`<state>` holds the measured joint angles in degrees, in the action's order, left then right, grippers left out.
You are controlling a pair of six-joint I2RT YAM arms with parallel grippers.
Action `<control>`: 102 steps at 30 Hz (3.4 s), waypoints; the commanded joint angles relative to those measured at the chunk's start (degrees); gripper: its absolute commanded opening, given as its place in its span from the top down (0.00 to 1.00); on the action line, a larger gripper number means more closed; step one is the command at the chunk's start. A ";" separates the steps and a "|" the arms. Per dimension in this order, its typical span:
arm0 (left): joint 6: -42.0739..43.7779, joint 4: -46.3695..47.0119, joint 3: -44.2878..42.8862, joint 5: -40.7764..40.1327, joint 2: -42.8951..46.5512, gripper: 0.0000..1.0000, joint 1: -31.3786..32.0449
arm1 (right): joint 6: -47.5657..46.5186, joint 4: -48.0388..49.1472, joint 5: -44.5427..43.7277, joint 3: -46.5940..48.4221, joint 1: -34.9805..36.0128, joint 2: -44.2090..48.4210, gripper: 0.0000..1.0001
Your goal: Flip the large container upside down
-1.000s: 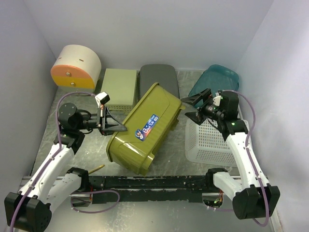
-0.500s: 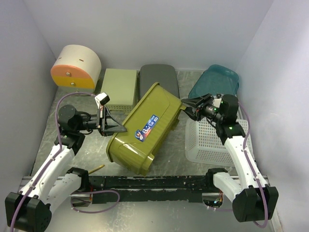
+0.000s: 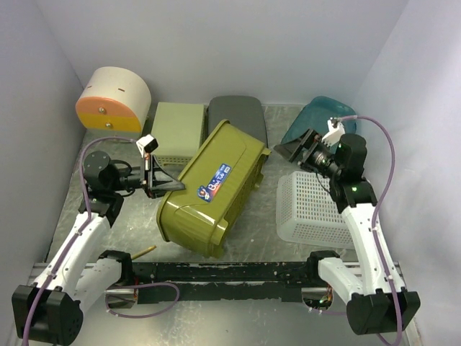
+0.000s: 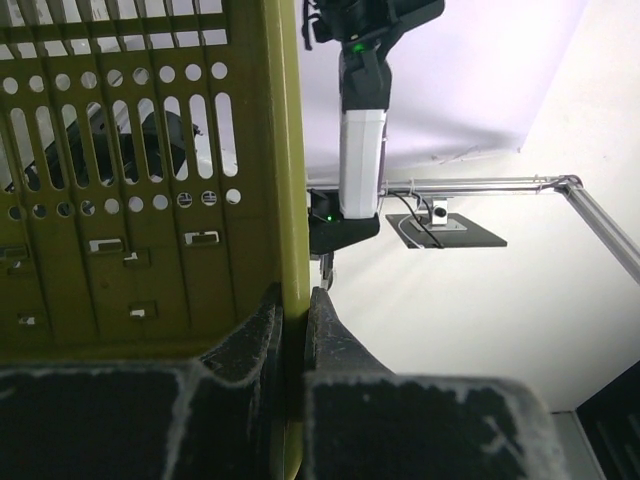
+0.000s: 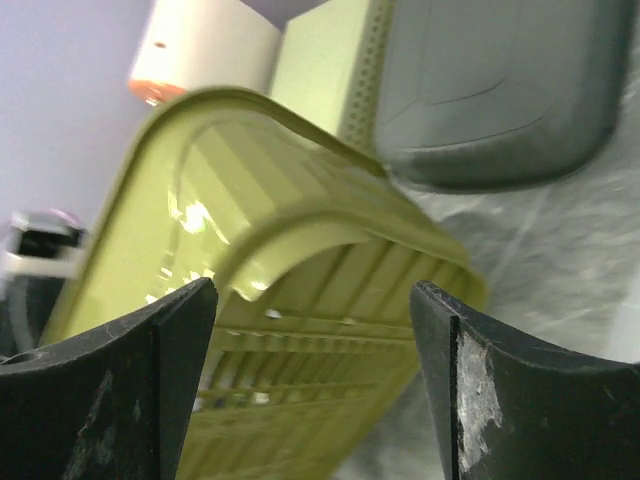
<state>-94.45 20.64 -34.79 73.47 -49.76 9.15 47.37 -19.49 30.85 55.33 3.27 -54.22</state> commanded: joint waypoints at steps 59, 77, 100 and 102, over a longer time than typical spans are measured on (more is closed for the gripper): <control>25.53 -25.22 -6.99 5.28 -5.87 0.93 -0.71 | -63.38 31.87 13.64 -17.29 7.01 3.76 0.72; 46.06 -49.39 -19.27 -1.78 -9.74 0.45 -0.71 | -49.06 17.39 1.58 -8.81 12.53 5.43 1.00; 55.29 -68.42 -45.08 -61.41 -7.68 0.01 -0.79 | -12.04 -18.96 -39.23 10.76 22.44 -9.30 1.00; 55.71 -67.59 -46.70 -66.20 -5.76 0.01 -0.77 | -11.39 -20.35 -41.07 11.71 24.01 -9.39 1.00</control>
<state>-39.42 -47.07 -76.64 23.94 -60.38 8.40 29.02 -36.16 -2.68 63.66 24.75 -63.51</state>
